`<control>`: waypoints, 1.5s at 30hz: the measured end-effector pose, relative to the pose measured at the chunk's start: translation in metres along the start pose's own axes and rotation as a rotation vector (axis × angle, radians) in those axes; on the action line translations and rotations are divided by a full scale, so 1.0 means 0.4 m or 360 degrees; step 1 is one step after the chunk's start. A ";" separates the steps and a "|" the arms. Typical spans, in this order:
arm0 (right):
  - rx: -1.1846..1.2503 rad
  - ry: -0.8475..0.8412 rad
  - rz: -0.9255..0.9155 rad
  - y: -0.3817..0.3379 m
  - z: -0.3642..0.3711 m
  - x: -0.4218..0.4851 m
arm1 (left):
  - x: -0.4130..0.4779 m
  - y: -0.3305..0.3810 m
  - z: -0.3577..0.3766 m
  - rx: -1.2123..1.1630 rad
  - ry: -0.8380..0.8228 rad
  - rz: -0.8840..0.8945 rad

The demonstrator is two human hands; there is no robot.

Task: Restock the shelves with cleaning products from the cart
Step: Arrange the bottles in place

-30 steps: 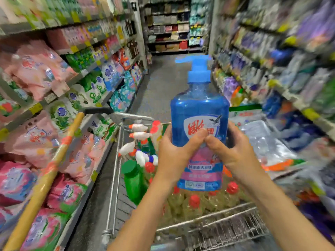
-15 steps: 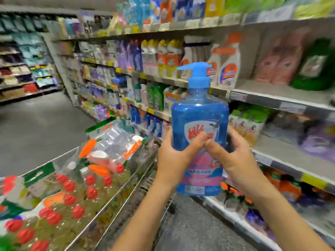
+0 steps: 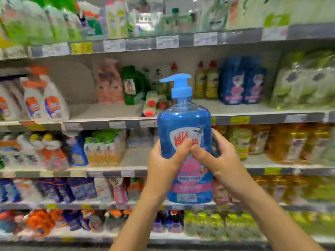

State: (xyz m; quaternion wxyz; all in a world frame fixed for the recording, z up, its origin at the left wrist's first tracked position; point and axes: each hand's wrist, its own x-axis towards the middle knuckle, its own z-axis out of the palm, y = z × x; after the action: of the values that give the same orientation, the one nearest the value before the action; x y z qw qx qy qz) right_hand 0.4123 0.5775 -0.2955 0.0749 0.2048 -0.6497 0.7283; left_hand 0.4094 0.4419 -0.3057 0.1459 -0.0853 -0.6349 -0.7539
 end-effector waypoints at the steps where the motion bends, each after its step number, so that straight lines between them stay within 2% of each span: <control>1: -0.0015 0.0046 -0.0006 0.001 -0.046 0.009 | 0.024 -0.016 0.043 -0.0004 -0.0050 -0.0020; 6: -0.0030 0.0252 -0.0021 0.039 -0.247 0.082 | 0.160 -0.102 0.234 -0.0022 -0.0286 -0.0060; 13: -0.0061 0.0477 -0.0001 0.133 -0.499 0.304 | 0.437 -0.239 0.456 0.0013 -0.0425 -0.0155; 20: 0.0005 0.0582 0.0064 0.164 -0.721 0.549 | 0.729 -0.299 0.673 -0.0040 -0.0614 -0.0155; 24: -0.0024 0.0622 0.0068 0.174 -0.812 0.638 | 0.828 -0.328 0.763 0.0069 -0.0652 -0.0145; 28: -0.0028 0.0521 0.0051 0.187 -0.904 0.720 | 0.906 -0.356 0.823 0.0289 -0.0585 -0.0145; 35: -0.0173 0.0269 0.0104 0.243 -1.043 0.799 | 0.983 -0.432 0.893 0.0298 -0.0711 -0.0047; 39: -0.0199 0.0158 0.0103 0.270 -1.096 0.818 | 0.995 -0.471 0.933 0.0282 -0.0605 0.0004; 42: -0.0201 0.0176 0.0052 0.269 -1.109 0.832 | 0.991 -0.493 0.956 0.0372 -0.0431 0.0064; 45: -0.0227 0.0303 0.0015 0.272 -1.095 0.829 | 0.986 -0.493 0.965 0.0506 -0.0355 0.0077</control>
State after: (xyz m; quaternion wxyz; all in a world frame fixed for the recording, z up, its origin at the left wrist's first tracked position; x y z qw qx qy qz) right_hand -0.0168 0.9377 -0.2955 0.1471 0.1258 -0.6907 0.6967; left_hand -0.0492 0.8067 -0.2968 0.1044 -0.1595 -0.7559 -0.6263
